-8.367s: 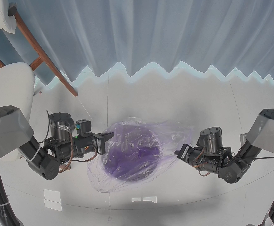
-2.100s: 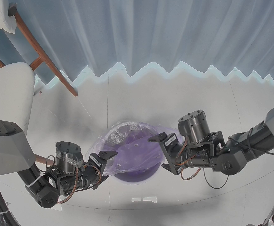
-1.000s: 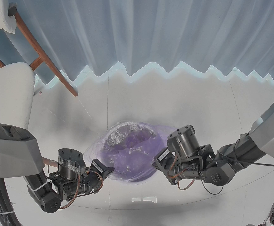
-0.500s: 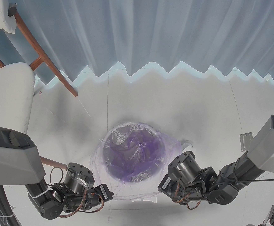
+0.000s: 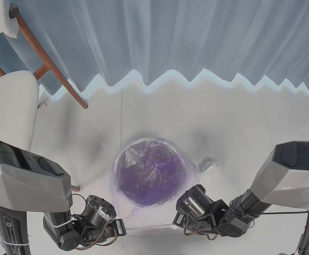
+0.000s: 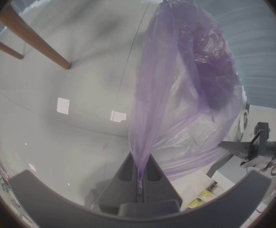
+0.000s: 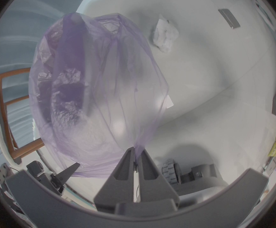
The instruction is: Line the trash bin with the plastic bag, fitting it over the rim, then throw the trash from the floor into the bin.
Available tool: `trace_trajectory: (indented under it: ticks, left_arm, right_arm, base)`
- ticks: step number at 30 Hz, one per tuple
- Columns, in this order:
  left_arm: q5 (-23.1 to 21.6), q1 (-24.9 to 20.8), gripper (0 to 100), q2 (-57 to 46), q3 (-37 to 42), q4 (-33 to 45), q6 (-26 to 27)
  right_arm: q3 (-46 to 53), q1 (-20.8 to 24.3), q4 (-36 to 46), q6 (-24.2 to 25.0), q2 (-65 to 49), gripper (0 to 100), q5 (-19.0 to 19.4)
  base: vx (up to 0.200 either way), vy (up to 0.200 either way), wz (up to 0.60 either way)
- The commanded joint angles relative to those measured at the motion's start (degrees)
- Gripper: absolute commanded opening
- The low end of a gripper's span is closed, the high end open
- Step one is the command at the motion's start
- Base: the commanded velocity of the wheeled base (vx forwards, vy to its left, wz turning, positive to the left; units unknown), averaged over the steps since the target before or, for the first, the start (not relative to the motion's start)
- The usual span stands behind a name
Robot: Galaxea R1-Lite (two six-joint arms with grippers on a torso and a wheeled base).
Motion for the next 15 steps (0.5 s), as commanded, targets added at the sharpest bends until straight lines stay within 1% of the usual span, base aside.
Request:
trace_trajectory:
  ticks: [1, 2, 3, 4, 7, 12, 15]
  left_arm:
    - [1.9, 2.1, 0, 4.8, -2.3, -0.2, 2.0]
    - [1.9, 2.1, 0, 4.8, -2.3, -0.2, 2.0]
    - [2.1, 2.7, 0, 5.1, -3.4, 0.5, 2.8]
    - [2.0, 2.8, 0, 5.2, -3.9, 0.6, 3.2]
    - [2.1, 3.3, 0, 6.1, -5.2, 0.7, 4.6]
    - [2.1, 4.1, 0, 6.3, -6.6, 2.6, 8.5]
    - [2.1, 4.2, 0, 6.3, -7.5, 4.4, 9.2]
  right_arm:
    - [-2.8, -1.2, 0.2, -1.8, 4.5, 0, -1.4]
    - [-2.8, -1.2, 0.2, -1.8, 4.5, 0, -1.4]
    - [-3.8, -2.6, 0.2, -3.4, 5.5, 0, -1.5]
    - [-4.3, -3.1, 0.2, -4.0, 5.8, 0, -1.5]
    - [-6.0, -3.3, 0.8, -4.7, 6.5, 0, -2.3]
    - [-6.6, -3.9, 0.9, -7.9, 8.2, 0, -4.5]
    - [-6.8, -3.9, 0.9, -7.9, 8.2, 0, -4.6]
  base:
    - [0.0, 0.0, 0.0]
    - [0.0, 0.0, 0.0]
    - [0.0, 0.0, 0.0]
    - [0.0, 0.0, 0.0]
    - [0.0, 0.0, 0.0]
    - [0.0, 0.0, 0.0]
    - [0.0, 0.0, 0.0]
